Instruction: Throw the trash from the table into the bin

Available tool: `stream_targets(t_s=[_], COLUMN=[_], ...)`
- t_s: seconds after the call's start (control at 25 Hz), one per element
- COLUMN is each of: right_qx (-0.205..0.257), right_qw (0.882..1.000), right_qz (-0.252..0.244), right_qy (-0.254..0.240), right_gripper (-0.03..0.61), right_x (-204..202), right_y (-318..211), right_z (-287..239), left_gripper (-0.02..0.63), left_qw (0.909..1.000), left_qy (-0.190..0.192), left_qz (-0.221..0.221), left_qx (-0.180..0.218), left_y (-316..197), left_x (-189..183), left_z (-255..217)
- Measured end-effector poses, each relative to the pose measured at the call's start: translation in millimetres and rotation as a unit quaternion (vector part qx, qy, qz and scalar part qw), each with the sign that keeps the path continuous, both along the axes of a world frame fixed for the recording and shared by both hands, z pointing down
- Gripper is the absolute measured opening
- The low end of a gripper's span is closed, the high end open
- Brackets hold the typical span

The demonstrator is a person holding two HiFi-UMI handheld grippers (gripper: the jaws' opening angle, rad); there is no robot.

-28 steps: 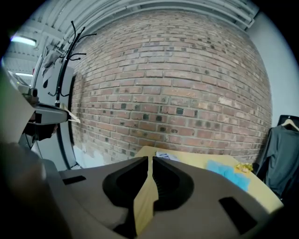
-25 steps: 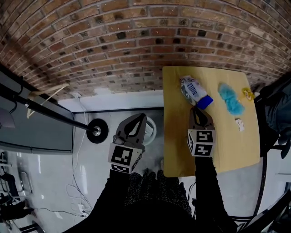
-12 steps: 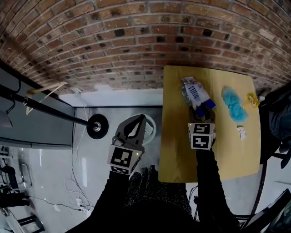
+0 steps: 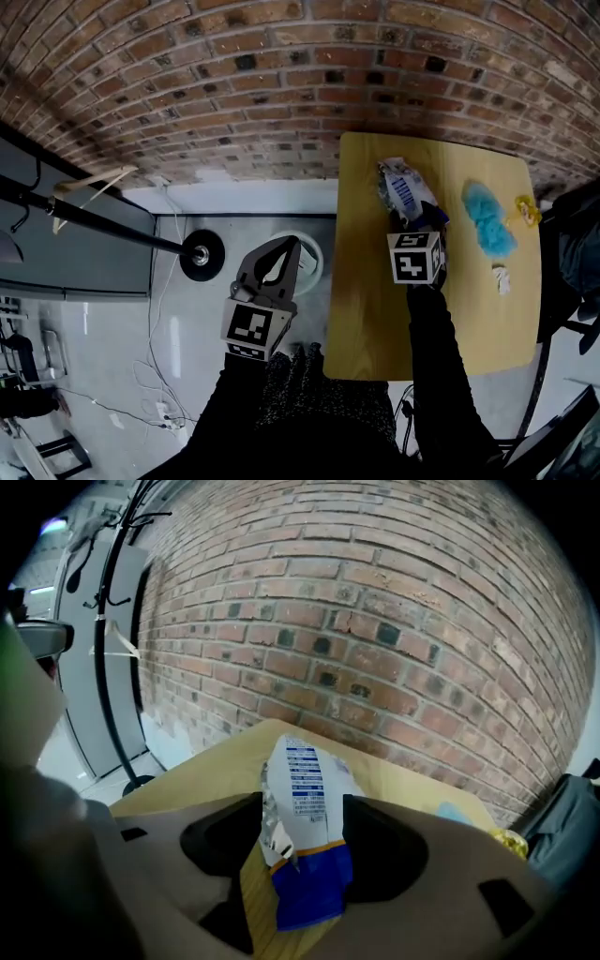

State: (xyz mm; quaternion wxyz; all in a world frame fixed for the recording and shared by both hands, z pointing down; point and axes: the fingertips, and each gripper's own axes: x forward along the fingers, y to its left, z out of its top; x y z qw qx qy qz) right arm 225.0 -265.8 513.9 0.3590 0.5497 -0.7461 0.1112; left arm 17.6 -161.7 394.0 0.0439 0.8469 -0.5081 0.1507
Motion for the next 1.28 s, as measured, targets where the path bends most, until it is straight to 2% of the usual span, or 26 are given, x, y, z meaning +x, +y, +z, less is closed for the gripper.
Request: stream_targets(t_s=[0.32, 0.64, 0.68, 0.8, 0.96, 1.28], right_qx=[-0.037, -0.026, -0.025, -0.010, 0.006, 0.022], right_qw=[0.999, 0.998, 0.998, 0.997, 0.996, 0.997], right_qz=[0.001, 0.027, 0.029, 0.038, 0.043, 0.043], right_qy=[0.015, 0.040, 0.044, 0.062, 0.073, 0.058], right_gripper=[0.252, 0.245, 0.231, 0.088, 0.015, 0.011], right_x=[4, 20, 21, 26, 27, 15], right_y=[-10, -14, -14, -13, -11, -4], right_z=[18, 18, 17, 12, 5, -17], left_gripper=[0.006, 0.006, 0.006, 0.006, 0.006, 0.006], left_qw=[1.0000, 1.0000, 1.0000, 1.0000, 1.0000, 0.9999], left_qy=[-0.003, -0.001, -0.003, -0.004, -0.003, 0.004], left_qz=[0.000, 0.000, 0.001, 0.002, 0.001, -0.008], left_qx=[-0.004, -0.005, -0.004, -0.003, 0.000, 0.007], left_y=[1, 3, 3, 4, 4, 10], left_x=[-3, -8, -8, -10, -12, -27], left_z=[5, 5, 5, 5, 2, -6])
